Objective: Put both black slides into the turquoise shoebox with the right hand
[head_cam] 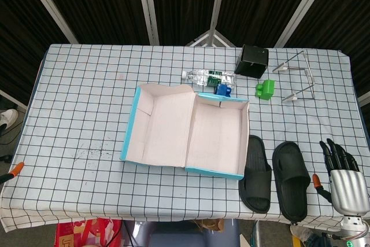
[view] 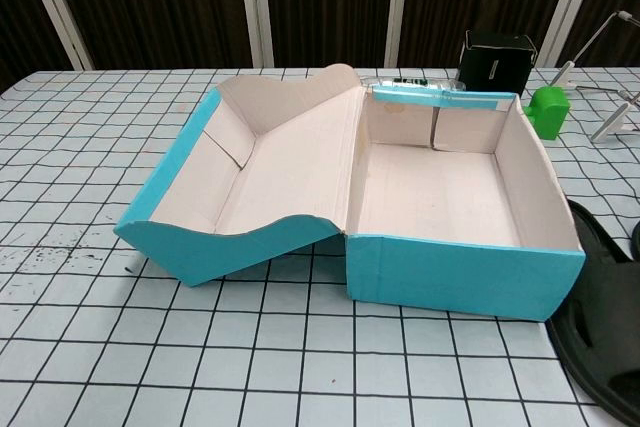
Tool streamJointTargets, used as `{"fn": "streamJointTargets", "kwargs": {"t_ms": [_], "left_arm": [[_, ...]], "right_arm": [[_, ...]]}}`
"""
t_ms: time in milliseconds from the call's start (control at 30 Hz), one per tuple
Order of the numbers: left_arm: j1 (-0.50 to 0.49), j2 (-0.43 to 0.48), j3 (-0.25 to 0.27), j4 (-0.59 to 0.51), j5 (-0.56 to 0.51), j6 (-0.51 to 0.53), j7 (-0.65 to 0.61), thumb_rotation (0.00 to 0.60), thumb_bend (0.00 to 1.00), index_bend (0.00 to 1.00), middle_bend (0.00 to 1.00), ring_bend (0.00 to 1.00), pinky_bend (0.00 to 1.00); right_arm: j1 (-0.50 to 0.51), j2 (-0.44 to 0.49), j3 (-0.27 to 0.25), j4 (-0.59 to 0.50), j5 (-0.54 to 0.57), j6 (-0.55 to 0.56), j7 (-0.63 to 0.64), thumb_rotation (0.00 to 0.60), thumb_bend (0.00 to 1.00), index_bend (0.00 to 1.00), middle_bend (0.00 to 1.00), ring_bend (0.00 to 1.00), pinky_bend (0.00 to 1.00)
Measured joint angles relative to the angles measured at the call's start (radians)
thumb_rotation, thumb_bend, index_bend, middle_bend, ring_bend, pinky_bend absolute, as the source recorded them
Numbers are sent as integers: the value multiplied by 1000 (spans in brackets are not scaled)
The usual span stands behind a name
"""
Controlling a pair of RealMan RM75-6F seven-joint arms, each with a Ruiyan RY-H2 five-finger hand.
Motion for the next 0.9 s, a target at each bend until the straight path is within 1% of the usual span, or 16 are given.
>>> {"fn": "streamJointTargets", "kwargs": {"t_ms": [433, 600, 733, 900], "left_arm": [[5, 4, 2, -5, 16, 18, -7, 600, 202, 98, 36, 0, 80], [9, 12, -12, 3, -14, 20, -35, 600, 202, 98, 33, 0, 80], [16, 20, -22, 6, -31, 26, -53, 600, 202, 98, 32, 0, 80], [17, 22, -15, 2, -16, 26, -56, 600, 202, 98, 31, 0, 80]], "right_arm": [[0, -1, -8, -3, -2, -6, -12, 600, 375, 25, 65, 101, 177], [4, -2, -9, -5, 10, -24, -19, 600, 368, 25, 65, 101, 177], [12, -7, -12, 0, 16, -43, -28, 600, 348, 25, 65, 101, 146], [6, -8, -24, -19, 17, -44, -39, 600, 321, 25, 64, 101, 137]]}}
